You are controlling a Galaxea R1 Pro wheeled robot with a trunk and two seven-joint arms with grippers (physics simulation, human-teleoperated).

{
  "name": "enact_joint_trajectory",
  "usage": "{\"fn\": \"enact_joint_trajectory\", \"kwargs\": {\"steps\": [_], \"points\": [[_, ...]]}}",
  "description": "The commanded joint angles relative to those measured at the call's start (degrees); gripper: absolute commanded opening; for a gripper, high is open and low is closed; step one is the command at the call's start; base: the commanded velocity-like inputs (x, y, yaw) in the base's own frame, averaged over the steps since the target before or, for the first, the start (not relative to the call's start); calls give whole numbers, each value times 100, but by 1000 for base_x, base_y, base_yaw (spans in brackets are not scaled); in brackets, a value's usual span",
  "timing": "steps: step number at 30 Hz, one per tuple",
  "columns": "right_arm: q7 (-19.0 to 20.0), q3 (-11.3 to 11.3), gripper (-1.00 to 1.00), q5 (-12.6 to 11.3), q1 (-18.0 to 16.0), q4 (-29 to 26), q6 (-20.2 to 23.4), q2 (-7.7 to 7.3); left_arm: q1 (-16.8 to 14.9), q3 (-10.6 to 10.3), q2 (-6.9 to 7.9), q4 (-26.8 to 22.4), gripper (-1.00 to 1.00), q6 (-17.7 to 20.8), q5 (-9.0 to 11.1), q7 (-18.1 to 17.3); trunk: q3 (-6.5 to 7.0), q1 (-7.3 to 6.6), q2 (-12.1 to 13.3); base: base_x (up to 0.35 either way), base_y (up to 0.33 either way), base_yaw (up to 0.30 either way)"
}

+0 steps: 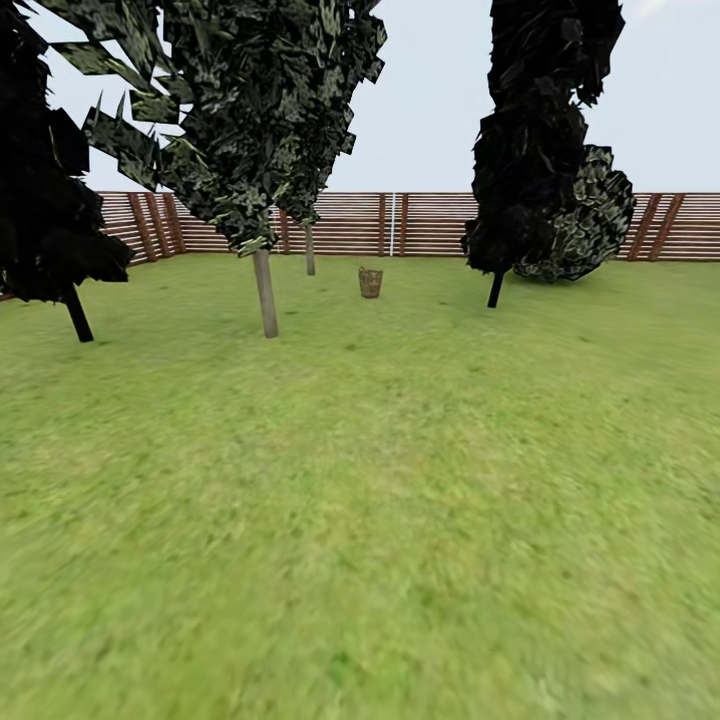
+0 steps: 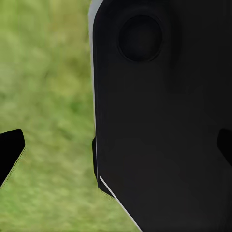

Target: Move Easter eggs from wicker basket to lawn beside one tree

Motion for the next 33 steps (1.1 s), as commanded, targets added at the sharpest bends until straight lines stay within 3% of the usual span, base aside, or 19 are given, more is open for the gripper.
{"fn": "enact_joint_trajectory", "kwargs": {"steps": [1,33], "points": [[-3,-2,100,28,-2,5,-17,-1,3,3,0,-9,100,-8,-2,1,-4,3,-2,323,0,0],[-3,-2,100,29,-3,7,-17,-1,3,3,0,-9,100,-8,-2,1,-4,3,-2,323,0,0]]}}
